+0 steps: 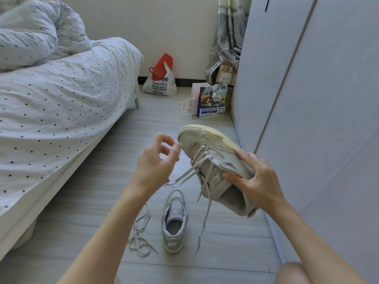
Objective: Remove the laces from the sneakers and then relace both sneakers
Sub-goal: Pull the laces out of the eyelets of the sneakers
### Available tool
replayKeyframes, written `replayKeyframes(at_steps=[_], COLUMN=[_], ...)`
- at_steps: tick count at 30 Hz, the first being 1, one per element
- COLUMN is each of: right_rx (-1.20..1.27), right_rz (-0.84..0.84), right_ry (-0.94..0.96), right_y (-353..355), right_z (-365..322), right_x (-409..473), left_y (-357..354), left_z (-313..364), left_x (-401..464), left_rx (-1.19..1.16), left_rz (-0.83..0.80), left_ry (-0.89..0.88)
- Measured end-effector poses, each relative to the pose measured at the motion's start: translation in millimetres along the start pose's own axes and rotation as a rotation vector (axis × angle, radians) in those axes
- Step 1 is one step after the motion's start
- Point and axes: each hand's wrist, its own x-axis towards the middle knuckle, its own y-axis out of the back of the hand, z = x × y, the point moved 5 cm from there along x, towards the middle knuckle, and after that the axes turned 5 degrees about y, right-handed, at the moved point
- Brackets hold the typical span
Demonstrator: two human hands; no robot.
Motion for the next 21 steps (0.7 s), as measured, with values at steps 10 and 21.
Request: replayKeyframes(at_steps=[10, 21], right_rx=[-0.087, 0.009], right_rz=[-0.038, -0.036], right_ry=[0.150, 0.011], right_y=[-8.6, -6.7], right_z=[-21.5, -0.1], right_x=[-3.9, 1.5], left_y=[-33.9, -17.2], left_z=[0.6, 10.0], left_x=[-6.7, -4.4], left_rx=[0.352, -0.462], left_rz=[-0.072, -0.177], left_ry=[-0.171, -0.036])
